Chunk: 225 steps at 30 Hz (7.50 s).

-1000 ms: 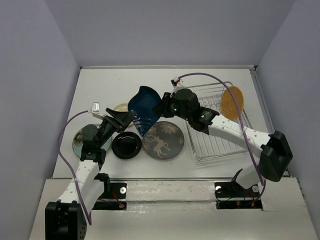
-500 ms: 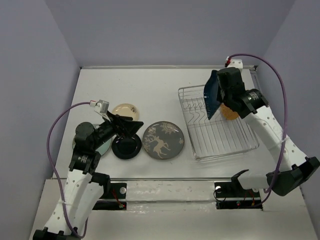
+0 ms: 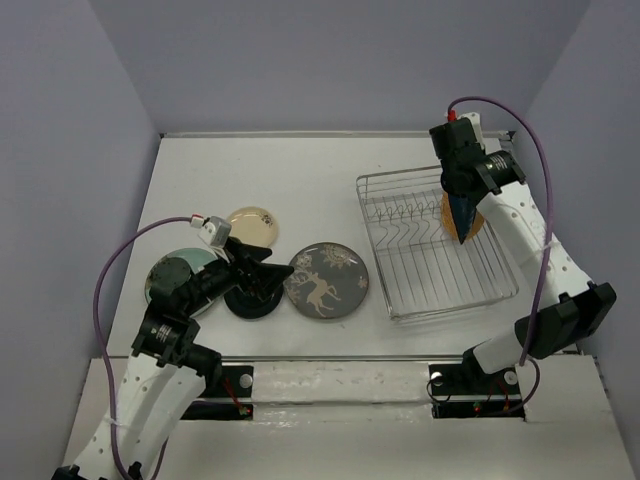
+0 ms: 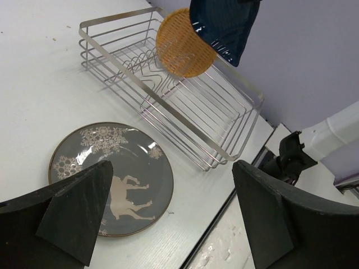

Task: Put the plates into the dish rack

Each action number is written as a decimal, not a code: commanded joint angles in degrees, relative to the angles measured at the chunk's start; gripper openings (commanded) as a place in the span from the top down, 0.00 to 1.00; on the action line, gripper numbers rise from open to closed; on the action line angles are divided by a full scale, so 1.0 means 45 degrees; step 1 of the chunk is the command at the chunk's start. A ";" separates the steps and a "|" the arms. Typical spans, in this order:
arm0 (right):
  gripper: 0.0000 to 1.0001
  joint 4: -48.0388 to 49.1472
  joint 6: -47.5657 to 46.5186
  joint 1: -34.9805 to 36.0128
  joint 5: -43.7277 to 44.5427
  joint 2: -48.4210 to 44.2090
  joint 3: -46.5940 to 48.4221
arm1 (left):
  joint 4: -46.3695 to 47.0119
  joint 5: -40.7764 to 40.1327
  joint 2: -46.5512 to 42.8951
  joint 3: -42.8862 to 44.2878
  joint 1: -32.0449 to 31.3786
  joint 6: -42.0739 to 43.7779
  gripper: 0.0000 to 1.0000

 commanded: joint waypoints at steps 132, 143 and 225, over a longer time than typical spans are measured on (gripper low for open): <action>0.78 1.6042 0.3964 0.1684 -1.3307 -0.6964 -1.3386 | 0.3556 -0.9008 1.1754 0.1420 0.5184 -0.3088 0.30; 0.77 1.6121 0.3964 0.1684 -1.3328 -0.7062 -1.3522 | 0.3830 -0.7932 1.3844 0.2026 0.4989 -0.2775 0.43; 0.93 0.9109 -0.1916 0.1235 0.0755 -0.1301 -0.6705 | -0.0857 -0.3185 0.2752 0.1792 -0.1496 0.2460 0.01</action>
